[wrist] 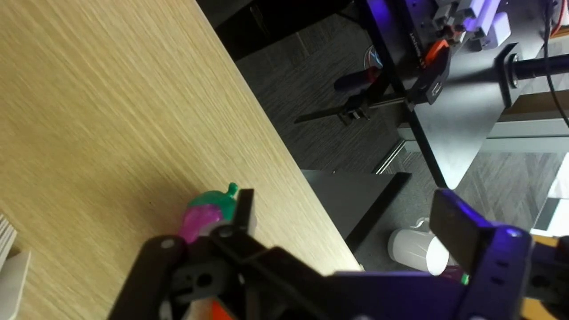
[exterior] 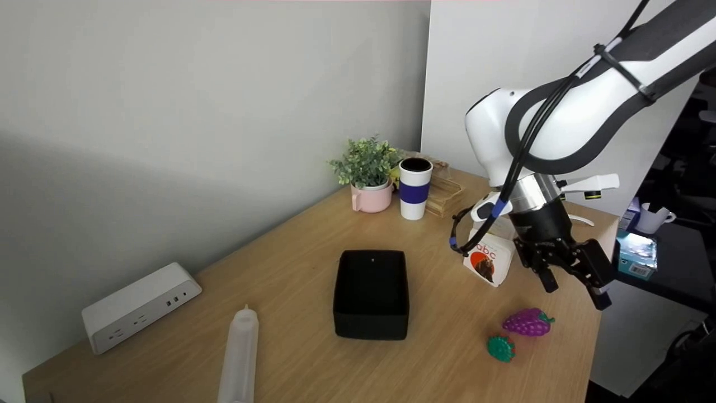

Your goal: Put the green and the purple objects in the black bowl

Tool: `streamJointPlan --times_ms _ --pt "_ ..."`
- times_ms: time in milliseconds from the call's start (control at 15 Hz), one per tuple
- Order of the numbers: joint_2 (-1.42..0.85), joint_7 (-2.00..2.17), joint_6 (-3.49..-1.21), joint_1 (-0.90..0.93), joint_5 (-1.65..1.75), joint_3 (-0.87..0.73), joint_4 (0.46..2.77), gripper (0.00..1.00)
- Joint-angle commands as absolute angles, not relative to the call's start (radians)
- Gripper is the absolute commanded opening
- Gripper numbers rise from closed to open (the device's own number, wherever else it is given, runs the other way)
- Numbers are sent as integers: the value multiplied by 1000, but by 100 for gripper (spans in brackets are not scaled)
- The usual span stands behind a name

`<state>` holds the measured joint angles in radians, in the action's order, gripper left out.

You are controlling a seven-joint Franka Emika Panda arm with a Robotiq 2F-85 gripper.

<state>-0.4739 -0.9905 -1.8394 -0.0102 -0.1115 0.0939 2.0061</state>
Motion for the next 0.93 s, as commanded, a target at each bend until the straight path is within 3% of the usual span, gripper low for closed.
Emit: streamJointPlan --times_ms 0,867 --pt "-465 -987 -1888 -20 -104 106 2023 100" --pt "-590 -1023 -2127 -35 -133 119 1982 100"
